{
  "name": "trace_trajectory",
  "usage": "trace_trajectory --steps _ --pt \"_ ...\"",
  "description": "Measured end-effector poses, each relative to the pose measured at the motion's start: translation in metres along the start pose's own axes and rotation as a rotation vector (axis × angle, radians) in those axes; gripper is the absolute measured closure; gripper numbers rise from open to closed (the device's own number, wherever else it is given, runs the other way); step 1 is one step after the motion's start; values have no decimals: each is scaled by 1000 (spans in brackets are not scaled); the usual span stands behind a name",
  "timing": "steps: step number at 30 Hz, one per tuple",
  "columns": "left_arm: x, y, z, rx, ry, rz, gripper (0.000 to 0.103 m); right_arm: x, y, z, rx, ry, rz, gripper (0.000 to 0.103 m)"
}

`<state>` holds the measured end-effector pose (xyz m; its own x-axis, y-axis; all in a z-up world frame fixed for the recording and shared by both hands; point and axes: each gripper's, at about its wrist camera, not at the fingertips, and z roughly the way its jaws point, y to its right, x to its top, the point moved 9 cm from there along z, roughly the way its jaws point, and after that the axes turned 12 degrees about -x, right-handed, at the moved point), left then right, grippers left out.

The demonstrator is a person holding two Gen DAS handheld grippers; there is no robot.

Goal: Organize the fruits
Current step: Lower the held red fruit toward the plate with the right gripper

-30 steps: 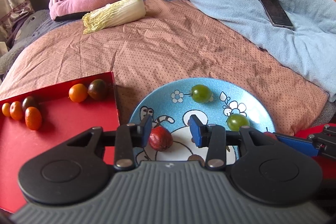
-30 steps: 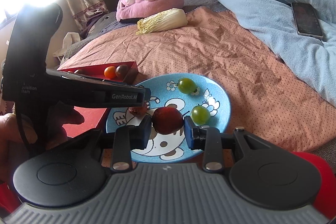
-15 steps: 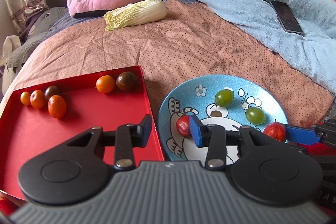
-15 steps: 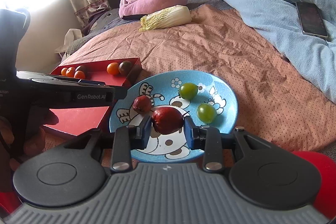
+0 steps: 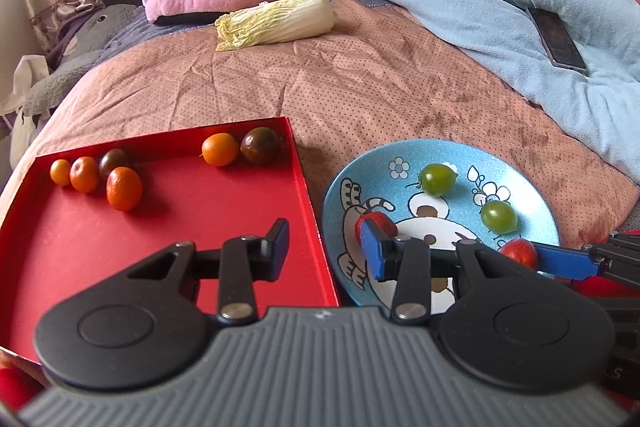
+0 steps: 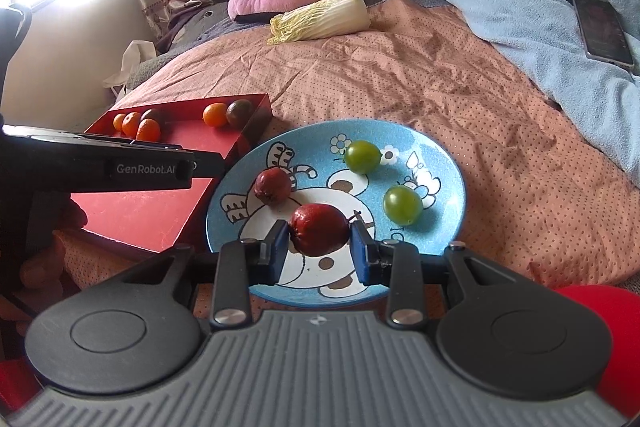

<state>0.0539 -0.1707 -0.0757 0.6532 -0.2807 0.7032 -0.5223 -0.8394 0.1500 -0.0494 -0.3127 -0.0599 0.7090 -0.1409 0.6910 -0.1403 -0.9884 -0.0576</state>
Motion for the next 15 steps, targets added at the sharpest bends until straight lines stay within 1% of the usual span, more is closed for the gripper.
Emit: trace_trajectory --steps 5,15 --pt "-3 -3 -2 3 1 -4 61 -1 3 9 -16 -12 0 64" --pt "-7 -11 -2 9 -4 -24 60 2 -1 14 -13 -15 -6 64"
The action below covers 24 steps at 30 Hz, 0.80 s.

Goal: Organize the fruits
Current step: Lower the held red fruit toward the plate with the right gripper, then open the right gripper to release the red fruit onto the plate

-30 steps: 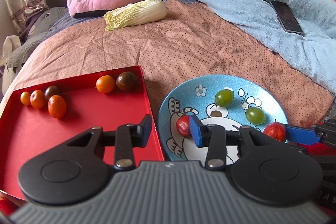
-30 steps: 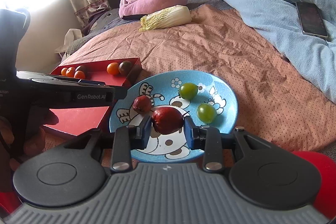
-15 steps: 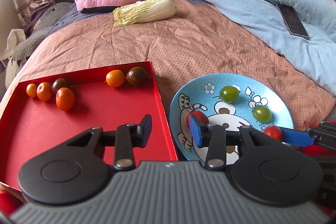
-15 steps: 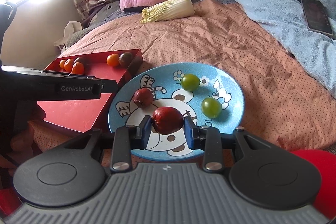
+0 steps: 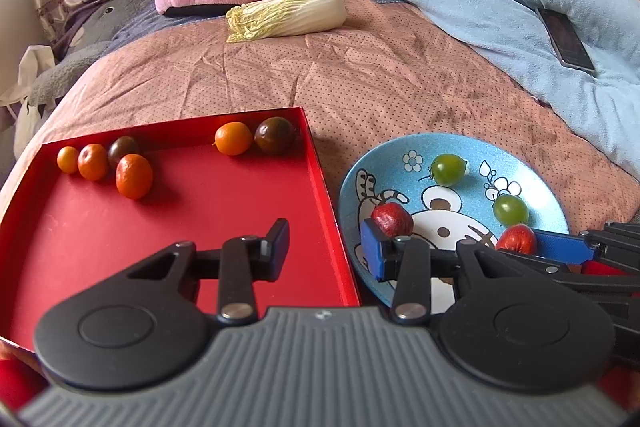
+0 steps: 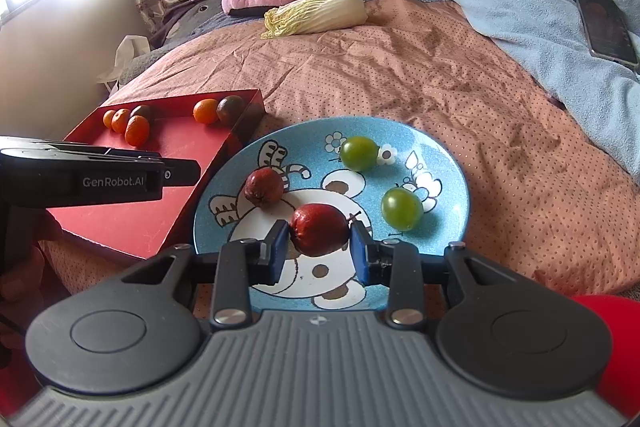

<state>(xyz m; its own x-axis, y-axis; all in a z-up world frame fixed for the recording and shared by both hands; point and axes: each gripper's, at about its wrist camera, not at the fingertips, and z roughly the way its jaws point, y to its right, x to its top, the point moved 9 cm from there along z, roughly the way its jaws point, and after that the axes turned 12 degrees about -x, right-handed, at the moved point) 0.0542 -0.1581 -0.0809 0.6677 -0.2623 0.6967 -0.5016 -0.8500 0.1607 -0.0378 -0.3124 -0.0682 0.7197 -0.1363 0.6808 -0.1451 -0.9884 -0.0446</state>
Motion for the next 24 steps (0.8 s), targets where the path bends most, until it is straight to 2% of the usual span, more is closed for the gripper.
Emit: trace_trajectory --steps 11,12,15,16,24 --pt "-3 -3 -2 0 2 -5 61 2 0 4 -14 3 2 64" --pt "-3 -3 -2 1 3 -4 61 2 1 3 -20 8 6 62" --pt "-5 -7 -4 4 4 -6 60 5 4 2 -26 22 28 41" --pt "-5 -8 -4 5 4 -8 60 6 5 1 -30 28 29 38" --pt "-7 -21 -9 19 7 -31 61 7 -12 -7 5 34 2 38"
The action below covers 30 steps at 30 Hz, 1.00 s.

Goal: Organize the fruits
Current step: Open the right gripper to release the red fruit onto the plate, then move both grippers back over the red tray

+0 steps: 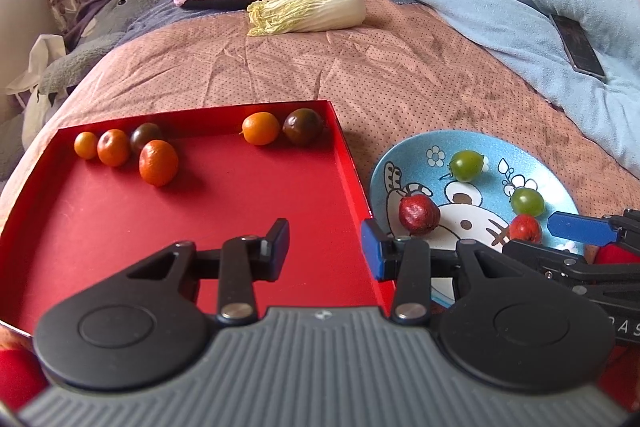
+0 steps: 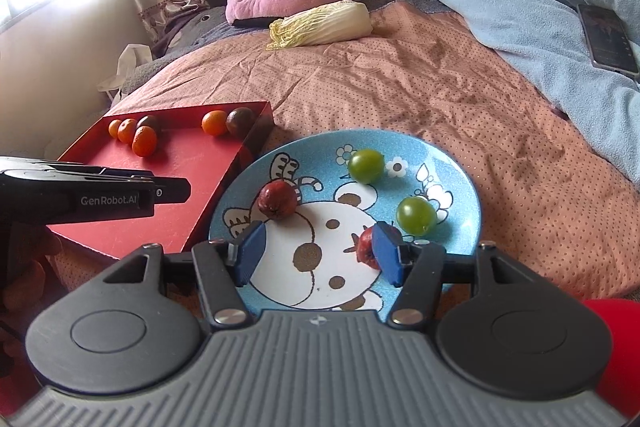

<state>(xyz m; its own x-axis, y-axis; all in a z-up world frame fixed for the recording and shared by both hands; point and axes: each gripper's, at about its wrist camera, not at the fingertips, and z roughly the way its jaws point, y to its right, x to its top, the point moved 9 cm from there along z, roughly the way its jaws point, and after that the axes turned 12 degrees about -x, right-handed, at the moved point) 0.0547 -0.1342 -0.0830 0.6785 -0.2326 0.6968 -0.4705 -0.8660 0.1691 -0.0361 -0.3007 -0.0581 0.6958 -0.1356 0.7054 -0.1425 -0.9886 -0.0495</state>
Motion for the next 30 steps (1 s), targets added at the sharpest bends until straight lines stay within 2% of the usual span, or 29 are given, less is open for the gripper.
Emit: trace_trajectory --steps 30 --pt "-3 -43 -22 52 37 -84 60 8 -58 -18 90 14 -111 38"
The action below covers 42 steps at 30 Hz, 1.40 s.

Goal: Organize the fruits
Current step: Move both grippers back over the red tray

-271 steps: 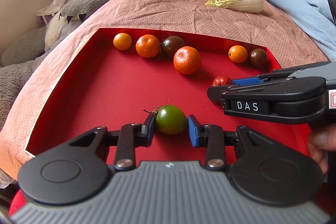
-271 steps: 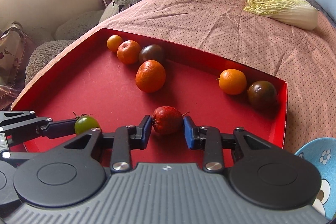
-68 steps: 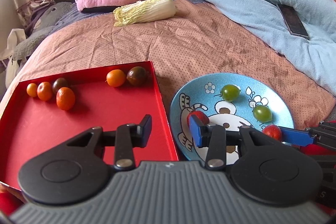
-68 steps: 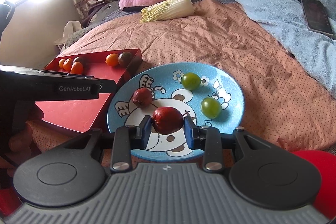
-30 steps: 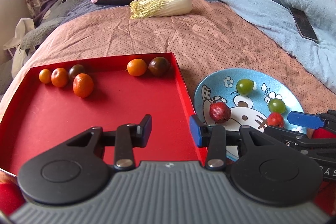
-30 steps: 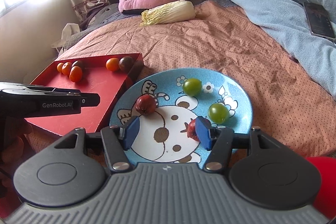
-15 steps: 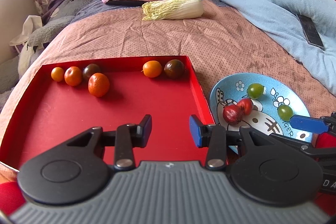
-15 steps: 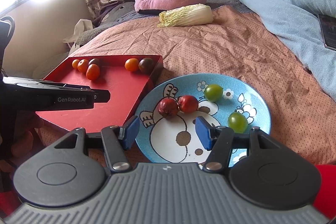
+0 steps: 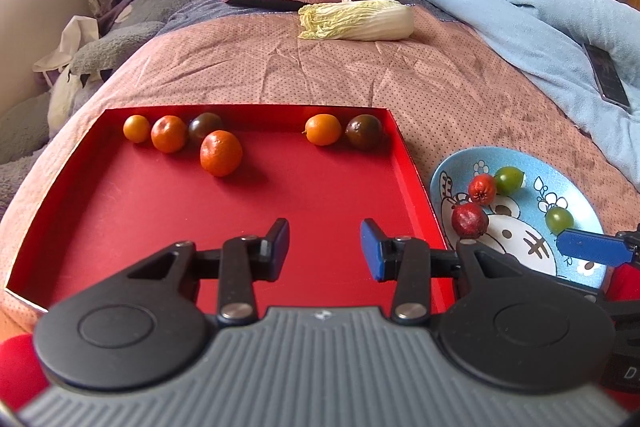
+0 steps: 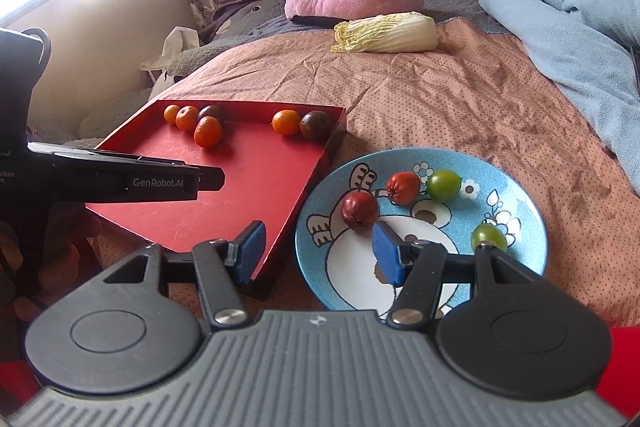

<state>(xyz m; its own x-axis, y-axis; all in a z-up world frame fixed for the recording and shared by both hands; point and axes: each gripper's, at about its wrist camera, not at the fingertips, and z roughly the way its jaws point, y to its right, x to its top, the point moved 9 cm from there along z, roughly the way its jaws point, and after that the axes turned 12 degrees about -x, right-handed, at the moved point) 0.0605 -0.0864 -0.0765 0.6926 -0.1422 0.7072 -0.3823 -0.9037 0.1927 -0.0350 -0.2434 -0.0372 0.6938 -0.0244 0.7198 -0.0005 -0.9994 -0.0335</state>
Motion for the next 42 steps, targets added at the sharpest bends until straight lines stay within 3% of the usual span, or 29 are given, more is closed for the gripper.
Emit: trace_trajectory --steps 8,13,42 --pt "1 -16 -2 15 5 -30 60 3 -13 4 15 -3 -21 38" --pt "3 -25 -4 33 24 -40 46 9 -20 5 24 3 -36 38" --pt "0 -60 2 62 11 -82 45 17 -54 17 69 -11 -93 38"
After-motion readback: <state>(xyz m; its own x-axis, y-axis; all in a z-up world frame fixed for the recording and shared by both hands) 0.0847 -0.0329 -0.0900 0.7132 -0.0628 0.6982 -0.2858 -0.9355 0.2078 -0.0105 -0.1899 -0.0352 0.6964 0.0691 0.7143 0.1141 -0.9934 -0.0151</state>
